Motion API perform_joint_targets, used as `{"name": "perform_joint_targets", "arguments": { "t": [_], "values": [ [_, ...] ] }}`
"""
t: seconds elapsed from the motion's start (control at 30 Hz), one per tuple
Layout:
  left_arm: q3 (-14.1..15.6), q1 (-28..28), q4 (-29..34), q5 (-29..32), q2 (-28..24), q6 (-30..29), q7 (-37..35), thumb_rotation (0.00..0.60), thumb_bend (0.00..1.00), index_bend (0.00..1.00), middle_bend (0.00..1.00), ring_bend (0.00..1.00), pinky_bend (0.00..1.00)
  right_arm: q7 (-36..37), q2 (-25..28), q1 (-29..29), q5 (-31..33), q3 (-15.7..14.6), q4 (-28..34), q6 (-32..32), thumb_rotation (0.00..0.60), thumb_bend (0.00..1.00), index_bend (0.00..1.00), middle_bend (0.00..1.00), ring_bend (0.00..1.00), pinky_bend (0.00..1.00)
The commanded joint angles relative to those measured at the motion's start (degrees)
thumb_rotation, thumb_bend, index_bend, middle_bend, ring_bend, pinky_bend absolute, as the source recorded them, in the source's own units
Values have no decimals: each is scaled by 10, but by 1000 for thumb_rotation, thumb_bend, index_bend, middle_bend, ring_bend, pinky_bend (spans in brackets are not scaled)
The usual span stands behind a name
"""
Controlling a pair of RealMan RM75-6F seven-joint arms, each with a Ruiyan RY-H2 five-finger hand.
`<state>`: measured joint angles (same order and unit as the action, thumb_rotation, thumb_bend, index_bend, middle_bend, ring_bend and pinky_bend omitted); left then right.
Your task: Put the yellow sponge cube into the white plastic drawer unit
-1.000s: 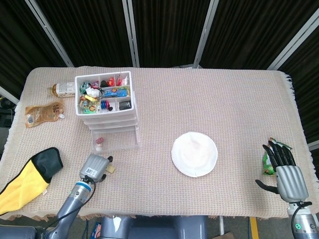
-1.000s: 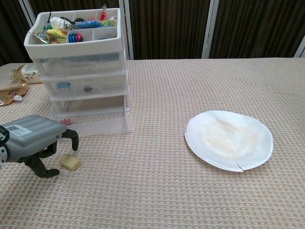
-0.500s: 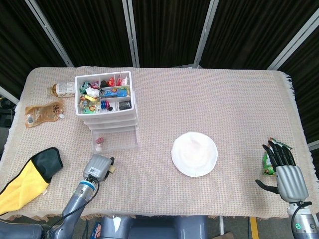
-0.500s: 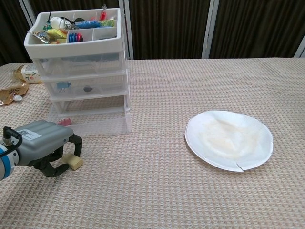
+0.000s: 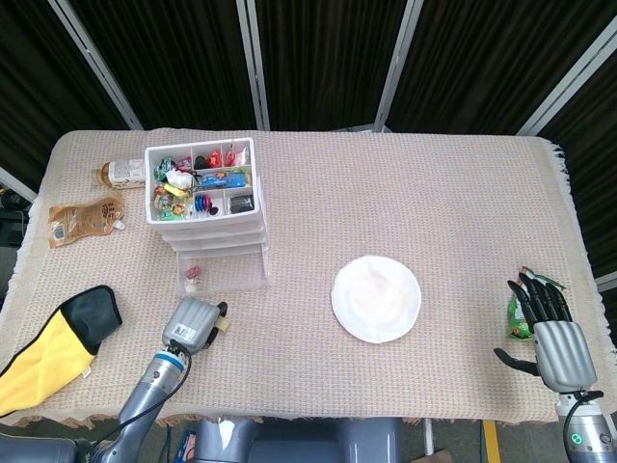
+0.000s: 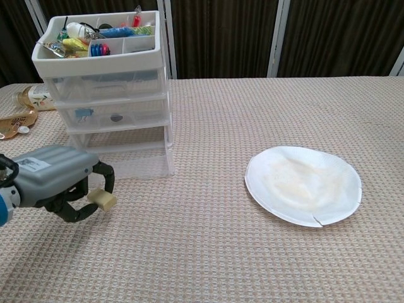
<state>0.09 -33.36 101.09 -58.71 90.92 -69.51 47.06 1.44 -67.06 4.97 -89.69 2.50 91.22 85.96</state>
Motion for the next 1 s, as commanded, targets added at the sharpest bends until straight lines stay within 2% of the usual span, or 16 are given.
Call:
{"name": "perform_joint_targets", "arguments": {
  "t": [0.03,0.17,0.37,0.53,0.7,0.9,1.0],
  "values": [
    [-18,-2,21,-20,-20,-14,-14,600,588,570,998,895,610,0,0,0,0,0,0,0,600,0,77,0,0,0],
    [-41,-9,25,-28,-34,-18,-26,600,587,563,998,895,611,-1,0,0,1,0,2,-1,600,0,78,0,0,0],
    [-68,-21,-5,-11,-43,-9,-32,600,587,510,995,895,610,-2,0,0,2,0,3,-2,600,0,77,0,0,0],
    [-80,-30,-40,10,-39,5,-31,600,586,363,989,892,610,-1,1,0,5,0,5,-5,600,0,77,0,0,0],
    [-78,-34,-63,5,-33,8,-37,600,452,295,978,881,601,-1,2,0,7,0,5,-6,600,0,78,0,0,0],
    [-70,-31,-68,-16,-34,-1,-41,600,416,259,955,858,579,-1,2,0,6,0,5,-5,600,0,77,0,0,0],
    [-61,-26,-60,-31,-40,-2,-49,600,415,259,883,791,526,-2,2,0,6,0,5,-4,600,0,78,0,0,0]
  ]
}}
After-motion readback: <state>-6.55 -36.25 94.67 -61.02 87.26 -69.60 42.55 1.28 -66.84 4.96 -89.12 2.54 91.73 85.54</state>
